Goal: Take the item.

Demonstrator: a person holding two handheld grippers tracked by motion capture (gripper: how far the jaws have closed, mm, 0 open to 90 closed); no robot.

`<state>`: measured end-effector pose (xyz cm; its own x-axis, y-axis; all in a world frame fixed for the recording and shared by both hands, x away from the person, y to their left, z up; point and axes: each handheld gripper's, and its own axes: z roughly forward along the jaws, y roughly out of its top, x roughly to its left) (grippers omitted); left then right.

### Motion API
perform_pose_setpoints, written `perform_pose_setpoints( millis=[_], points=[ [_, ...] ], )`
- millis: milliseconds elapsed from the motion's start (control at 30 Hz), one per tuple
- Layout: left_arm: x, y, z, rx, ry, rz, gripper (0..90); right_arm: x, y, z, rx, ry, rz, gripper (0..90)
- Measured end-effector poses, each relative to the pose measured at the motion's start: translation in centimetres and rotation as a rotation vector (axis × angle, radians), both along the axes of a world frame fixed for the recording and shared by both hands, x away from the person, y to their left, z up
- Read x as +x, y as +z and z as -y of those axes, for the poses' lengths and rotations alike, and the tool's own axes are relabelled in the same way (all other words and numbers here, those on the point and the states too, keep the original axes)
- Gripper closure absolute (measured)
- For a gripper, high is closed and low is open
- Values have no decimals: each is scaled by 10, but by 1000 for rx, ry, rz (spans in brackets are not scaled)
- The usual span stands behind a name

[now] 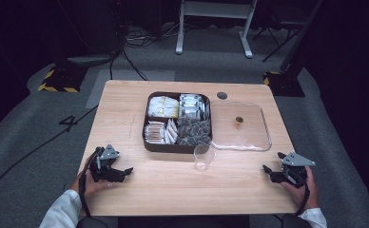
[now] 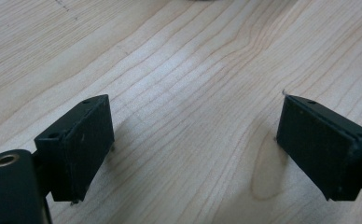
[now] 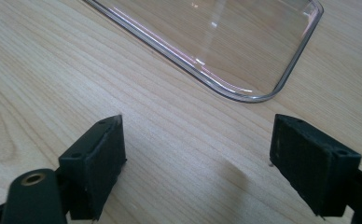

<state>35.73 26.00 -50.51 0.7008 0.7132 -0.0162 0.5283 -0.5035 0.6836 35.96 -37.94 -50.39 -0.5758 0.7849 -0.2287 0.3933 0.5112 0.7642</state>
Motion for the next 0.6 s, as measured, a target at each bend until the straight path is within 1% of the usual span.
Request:
perform_pose_setpoints(
  millis=[33,233,300,400,433,500,600],
  points=[
    [1,0,-1,4,-10,3,106,0,0,0,-2,0,2,185],
    [2,0,-1,3,-26,0,105,0,0,0,1,0,-2,184],
    [2,1,-2,10,-31,-5,106,0,0,0,2,0,-3,184],
    [1,3,-4,5,-27,-11,135,0,0,0,3,-1,-4,182],
    [1,3,-4,5,-27,-11,173,0,0,0,3,-1,-4,182],
    [3,6,-4,30,-42,-23,179,1,0,0,4,-2,-5,182],
    [4,7,-3,42,-51,-31,180,1,0,0,5,-2,-8,182]
  ],
)
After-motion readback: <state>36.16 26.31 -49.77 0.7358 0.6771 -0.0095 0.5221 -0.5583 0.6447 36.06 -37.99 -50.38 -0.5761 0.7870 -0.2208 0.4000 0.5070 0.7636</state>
